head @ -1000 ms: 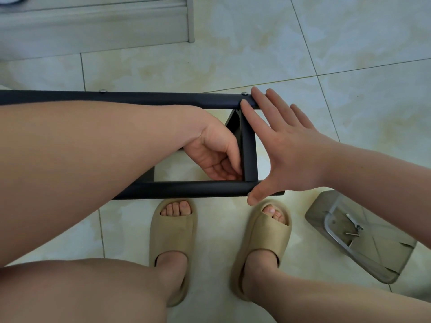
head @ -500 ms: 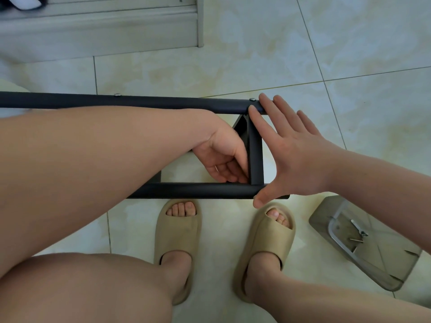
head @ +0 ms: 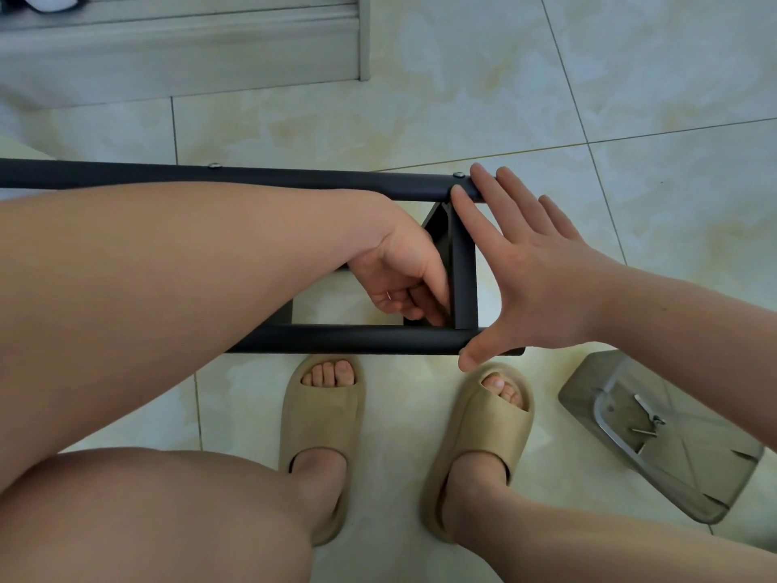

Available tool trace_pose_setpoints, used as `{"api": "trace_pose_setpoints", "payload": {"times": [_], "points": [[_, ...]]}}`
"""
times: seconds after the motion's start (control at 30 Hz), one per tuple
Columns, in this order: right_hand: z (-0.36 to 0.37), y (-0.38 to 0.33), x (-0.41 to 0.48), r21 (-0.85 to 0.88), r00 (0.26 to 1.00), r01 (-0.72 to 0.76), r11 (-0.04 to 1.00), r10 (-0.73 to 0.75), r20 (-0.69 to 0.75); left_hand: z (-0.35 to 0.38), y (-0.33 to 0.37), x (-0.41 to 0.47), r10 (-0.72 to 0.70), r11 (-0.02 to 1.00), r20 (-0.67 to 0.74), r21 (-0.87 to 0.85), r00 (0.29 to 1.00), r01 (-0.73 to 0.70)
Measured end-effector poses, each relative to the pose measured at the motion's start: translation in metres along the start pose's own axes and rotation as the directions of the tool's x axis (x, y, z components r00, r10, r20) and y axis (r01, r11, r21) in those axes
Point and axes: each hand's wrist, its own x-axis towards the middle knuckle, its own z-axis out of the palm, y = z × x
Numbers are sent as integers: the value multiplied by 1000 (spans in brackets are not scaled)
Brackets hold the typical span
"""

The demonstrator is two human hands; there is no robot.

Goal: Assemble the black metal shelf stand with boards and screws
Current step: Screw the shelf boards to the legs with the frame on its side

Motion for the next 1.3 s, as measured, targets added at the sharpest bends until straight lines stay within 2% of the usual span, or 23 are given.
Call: {"api": "trace_pose_setpoints", "payload": {"times": [0.33,0.5,0.87,1.1,1.3], "points": [[0,0,0,2,1000,4,1000,-4,4,0,0,1,29,999,26,-39,999,-28],[-1,0,0,-5,1000,5,1000,-5,6,2,-3,2,11,1000,-11,-8,1000,-11],[-1,-2,-1,1,1000,-4,1000,4,16,1,1,1,-4,999,34,-32,999,5],[-1,-1,0,3,1000,-3,1000,3,17,1,0,2,29,990,28,-136,999,-25],[-1,-1,0,7,1000,5,1000,-5,12,3,0,2,-3,997,7,-80,1000,4]]}}
